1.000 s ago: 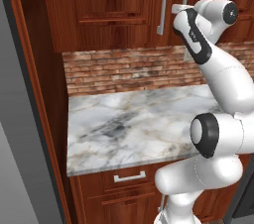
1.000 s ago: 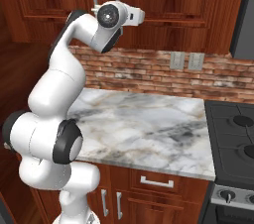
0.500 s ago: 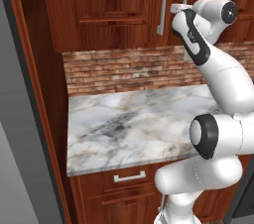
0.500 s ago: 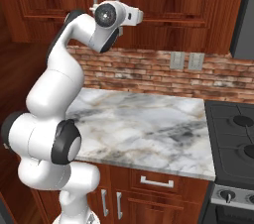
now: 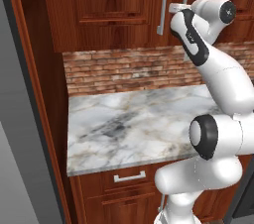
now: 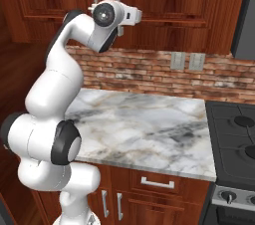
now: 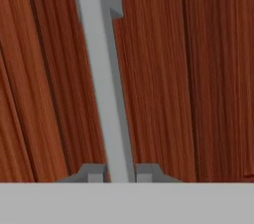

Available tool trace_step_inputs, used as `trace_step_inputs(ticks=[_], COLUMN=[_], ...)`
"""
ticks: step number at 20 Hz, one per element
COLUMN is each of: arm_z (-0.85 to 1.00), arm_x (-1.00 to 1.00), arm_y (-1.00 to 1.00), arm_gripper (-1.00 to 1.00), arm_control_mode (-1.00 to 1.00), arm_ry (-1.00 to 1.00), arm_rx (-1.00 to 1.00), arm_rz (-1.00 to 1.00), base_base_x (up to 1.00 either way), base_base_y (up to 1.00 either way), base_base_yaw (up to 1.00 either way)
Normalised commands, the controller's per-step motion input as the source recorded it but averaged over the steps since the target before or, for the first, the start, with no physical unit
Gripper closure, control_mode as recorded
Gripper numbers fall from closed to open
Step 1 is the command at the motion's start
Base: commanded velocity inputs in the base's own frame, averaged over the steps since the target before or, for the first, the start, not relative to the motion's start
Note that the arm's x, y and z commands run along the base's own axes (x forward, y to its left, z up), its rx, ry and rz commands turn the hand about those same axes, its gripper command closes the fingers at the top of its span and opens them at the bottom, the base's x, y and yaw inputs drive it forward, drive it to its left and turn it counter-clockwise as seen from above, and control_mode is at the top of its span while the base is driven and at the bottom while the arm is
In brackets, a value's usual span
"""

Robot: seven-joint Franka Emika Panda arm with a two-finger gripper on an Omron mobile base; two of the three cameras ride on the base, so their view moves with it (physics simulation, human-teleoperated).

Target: Open the cabinet and move the ladle to the pot. Then close the cabinet.

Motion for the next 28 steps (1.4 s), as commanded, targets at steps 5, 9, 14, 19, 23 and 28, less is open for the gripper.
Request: trace_step_inputs(ticks=[5,9,14,19,23,28], arm_z=[0.00,0.00,0.00,0.00,0.00,0.00], arm_x=[0.00,0.00,-0.07,-0.30,-0.39,-0.42], arm_y=[0.00,0.00,0.00,-0.11,-0.20,-0.23], arm_gripper=[1.00,1.00,1.00,1.00,1.00,1.00], arm_control_mode=[-1.00,-1.00,-1.00,-1.00,-1.00,-1.00], arm_ry=[0.00,0.00,0.00,-0.02,-0.02,-0.02], arm_rx=[0.00,0.00,0.00,0.00,0.00,0.00], arm_rz=[0.00,0.00,0.10,0.19,0.18,0.14], base_base_x=[0.00,0.00,0.00,0.00,0.00,0.00], base_base_y=[0.00,0.00,0.00,0.00,0.00,0.00], base_base_yaw=[0.00,0.00,0.00,0.00,0.00,0.00])
